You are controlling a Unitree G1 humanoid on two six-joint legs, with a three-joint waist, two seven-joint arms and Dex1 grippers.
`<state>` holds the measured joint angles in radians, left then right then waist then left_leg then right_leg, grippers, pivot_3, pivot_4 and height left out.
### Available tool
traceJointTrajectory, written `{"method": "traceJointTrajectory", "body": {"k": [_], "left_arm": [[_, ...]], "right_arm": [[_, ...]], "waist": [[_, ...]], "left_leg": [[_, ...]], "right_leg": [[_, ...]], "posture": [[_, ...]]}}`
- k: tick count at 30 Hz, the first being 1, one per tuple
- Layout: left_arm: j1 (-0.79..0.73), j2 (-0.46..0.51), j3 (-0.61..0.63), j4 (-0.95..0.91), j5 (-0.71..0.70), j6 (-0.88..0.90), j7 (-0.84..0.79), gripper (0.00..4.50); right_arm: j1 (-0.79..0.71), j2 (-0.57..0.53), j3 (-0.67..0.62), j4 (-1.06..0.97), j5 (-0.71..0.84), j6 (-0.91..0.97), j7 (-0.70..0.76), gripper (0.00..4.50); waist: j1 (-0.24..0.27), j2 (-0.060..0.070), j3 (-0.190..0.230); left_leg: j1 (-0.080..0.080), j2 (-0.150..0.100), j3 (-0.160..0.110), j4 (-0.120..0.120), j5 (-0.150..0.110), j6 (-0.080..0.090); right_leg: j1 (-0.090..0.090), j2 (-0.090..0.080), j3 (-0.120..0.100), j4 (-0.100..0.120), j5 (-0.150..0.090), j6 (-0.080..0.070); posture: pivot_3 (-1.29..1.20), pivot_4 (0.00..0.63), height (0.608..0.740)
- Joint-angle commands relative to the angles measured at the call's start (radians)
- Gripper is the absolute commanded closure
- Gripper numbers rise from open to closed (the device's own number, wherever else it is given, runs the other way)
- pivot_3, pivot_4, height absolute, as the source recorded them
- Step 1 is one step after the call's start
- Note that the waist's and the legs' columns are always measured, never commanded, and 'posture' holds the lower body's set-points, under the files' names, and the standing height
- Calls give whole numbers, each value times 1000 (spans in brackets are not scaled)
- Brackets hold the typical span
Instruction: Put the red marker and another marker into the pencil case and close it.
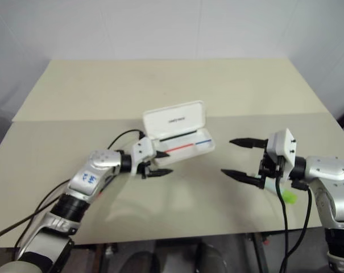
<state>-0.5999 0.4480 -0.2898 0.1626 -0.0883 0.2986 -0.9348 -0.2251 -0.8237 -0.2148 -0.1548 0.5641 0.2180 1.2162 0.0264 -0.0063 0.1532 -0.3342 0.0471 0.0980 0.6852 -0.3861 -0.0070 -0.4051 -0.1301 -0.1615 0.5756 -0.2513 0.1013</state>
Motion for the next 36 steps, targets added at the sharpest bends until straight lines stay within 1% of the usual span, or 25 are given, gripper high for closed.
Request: {"method": "traceJointTrajectory", "body": {"k": [1, 12, 14, 16, 22, 27, 31, 34, 36], "left_arm": [[-25, 28, -38, -3, 31, 86, -43, 1605], [-58, 42, -69, 9, 46, 160, -71, 1605], [-65, 37, -69, 11, 47, 169, -68, 1936], [-72, 35, -71, 12, 48, 174, -70, 2452], [-80, 13, -58, 5, 27, 197, -73, 4487], [-68, 15, -74, -23, 26, 210, -91, 4487], [-55, 22, -81, -83, 1, 238, -124, 4487], [-42, 48, -93, -157, -13, 276, -160, 4487], [-33, 81, -113, -216, -13, 319, -188, 4487]], "right_arm": [[-18, -29, -49, -26, 23, -4, 3, 0], [-44, -44, -60, -44, 31, 1, -2, 0], [-56, -42, -56, -46, 31, 1, -6, 0], [-67, -40, -51, -47, 30, 2, -7, 0], [-98, -37, -40, -43, 26, 4, -7, 0], [-117, -31, -27, -44, 23, 9, -11, 0], [-125, -26, -17, -37, 19, 9, -11, 0], [-125, -27, -13, -37, 22, 12, -8, 0], [-118, -33, -16, -32, 27, 14, 0, 0]], "waist": [[-1, 0, 0], [-2, -1, -1], [-3, -1, -1], [-2, -1, -1], [-2, -1, -1], [-1, -1, -1], [-1, -1, -1], [-1, -1, -1], [0, -1, -1]], "left_leg": [[0, 0, 0, 0, 0, 0], [1, 0, 0, 0, 0, 0], [1, 0, 0, 0, 0, 0], [1, 0, 0, 0, 0, 0], [1, 0, 0, 0, 0, 0], [0, 0, 0, 0, 0, 0], [0, 0, -1, 0, 0, 0], [0, 0, -1, 0, 0, 0], [0, 0, -1, 0, 0, 0]], "right_leg": [[0, 0, 0, 0, 0, 0], [1, 0, 0, 0, 0, 0], [1, 0, 1, 0, 0, 0], [1, 0, 1, 0, 0, 0], [1, 0, 0, 0, 0, 0], [1, 0, 0, 0, 0, 0], [1, 0, 0, 0, 0, 0], [1, 0, 0, 0, 0, 0], [1, 0, 0, 0, 0, 0]], "posture": [[0, 150, 740], [0, 150, 740], [0, 150, 740], [0, 150, 740], [0, 150, 740], [0, 150, 740], [0, 150, 740], [0, 150, 740], [0, 150, 740]]}}
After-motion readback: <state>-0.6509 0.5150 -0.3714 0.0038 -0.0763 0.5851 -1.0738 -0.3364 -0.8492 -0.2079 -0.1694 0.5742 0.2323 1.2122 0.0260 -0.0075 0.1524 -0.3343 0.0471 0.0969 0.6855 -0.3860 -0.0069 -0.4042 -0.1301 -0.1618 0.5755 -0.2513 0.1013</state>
